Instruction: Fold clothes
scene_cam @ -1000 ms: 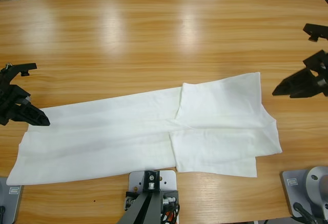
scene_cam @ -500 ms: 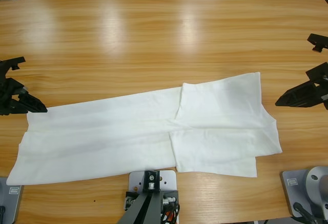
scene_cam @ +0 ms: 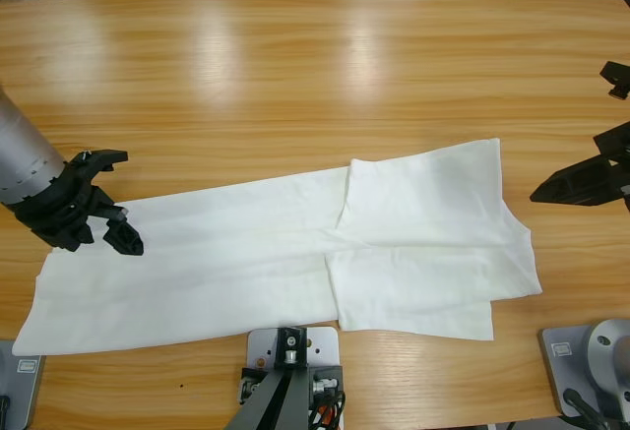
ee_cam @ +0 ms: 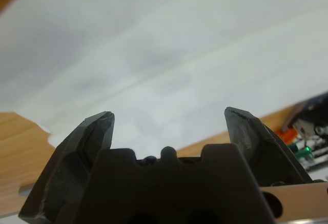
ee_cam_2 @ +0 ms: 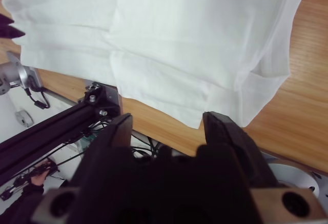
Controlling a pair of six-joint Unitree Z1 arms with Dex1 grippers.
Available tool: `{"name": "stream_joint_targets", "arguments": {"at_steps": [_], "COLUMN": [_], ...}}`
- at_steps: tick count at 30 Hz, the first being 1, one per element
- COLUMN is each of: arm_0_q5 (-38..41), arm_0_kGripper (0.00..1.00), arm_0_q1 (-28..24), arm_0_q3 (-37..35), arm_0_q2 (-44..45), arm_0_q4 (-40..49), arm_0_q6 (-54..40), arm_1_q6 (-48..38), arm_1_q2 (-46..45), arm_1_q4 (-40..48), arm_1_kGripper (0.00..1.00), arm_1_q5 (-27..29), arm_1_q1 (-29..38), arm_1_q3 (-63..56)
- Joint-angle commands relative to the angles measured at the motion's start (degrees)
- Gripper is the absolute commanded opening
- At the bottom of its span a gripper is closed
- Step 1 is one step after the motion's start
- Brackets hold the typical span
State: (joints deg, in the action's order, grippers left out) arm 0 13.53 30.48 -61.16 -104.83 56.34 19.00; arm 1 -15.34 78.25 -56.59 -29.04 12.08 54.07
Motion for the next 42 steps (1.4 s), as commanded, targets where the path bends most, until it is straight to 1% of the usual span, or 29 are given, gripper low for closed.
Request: {"name": "stream_joint_targets", "arguments": {"at_steps": [1, 5, 8, 10, 16, 24, 29, 35, 37, 42], "arm_0_q5": [-1.93, -0.93, 1.99, 3.75, 5.36, 2.85, 2.74, 3.76, 4.84, 7.86], "arm_0_kGripper": [0.826, 0.82, 0.812, 0.812, 0.807, 0.809, 0.807, 0.769, 0.735, 0.724], "arm_0_q1": [0.58, 2.69, 4.5, 4.78, 5.29, 5.22, 5.22, 5.83, 6.52, 8.47], "arm_0_q3": [1.43, 0.78, 0.89, 1.18, 1.13, 0.96, 0.78, 1.04, 1.01, 0.6], "arm_0_q2": [-6.97, -9.85, -12.13, -12.84, -10.61, -8.28, -6.91, -6.88, -6.98, -7.49], "arm_0_q4": [-3.01, -2.99, -2.99, -2.89, -0.48, 0.26, 1.21, 2.91, 3.56, 5.94], "arm_0_q6": [1.13, 0.95, 0.23, -0.22, -0.98, -0.06, -0.03, -0.47, -1.0, -2.47], "arm_1_q6": [-1.8, -1.98, -1.98, -2.06, -2.24, -2.5, -2.59, -2.59, -2.63, -2.68], "arm_1_q2": [-2.22, -1.99, -1.54, -1.22, -0.36, 0.26, 0.22, 0.24, 0.24, 0.41], "arm_1_q4": [0.68, 1.35, 1.87, 2.31, 3.07, 3.77, 3.77, 3.95, 3.95, 4.09], "arm_1_kGripper": [0.559, 0.559, 0.559, 0.559, 0.559, 0.561, 0.563, 0.563, 0.563, 0.571], "arm_1_q5": [1.1, 1.28, 1.49, 1.67, 2.05, 2.05, 2.05, 2.05, 2.05, 2.05], "arm_1_q1": [1.35, 1.35, 1.37, 1.37, 1.35, 1.33, 1.37, 1.37, 1.37, 1.37], "arm_1_q3": [-1.99, -2.34, -2.67, -3.03, -3.55, -4.06, -4.06, -4.22, -4.24, -4.36]}}
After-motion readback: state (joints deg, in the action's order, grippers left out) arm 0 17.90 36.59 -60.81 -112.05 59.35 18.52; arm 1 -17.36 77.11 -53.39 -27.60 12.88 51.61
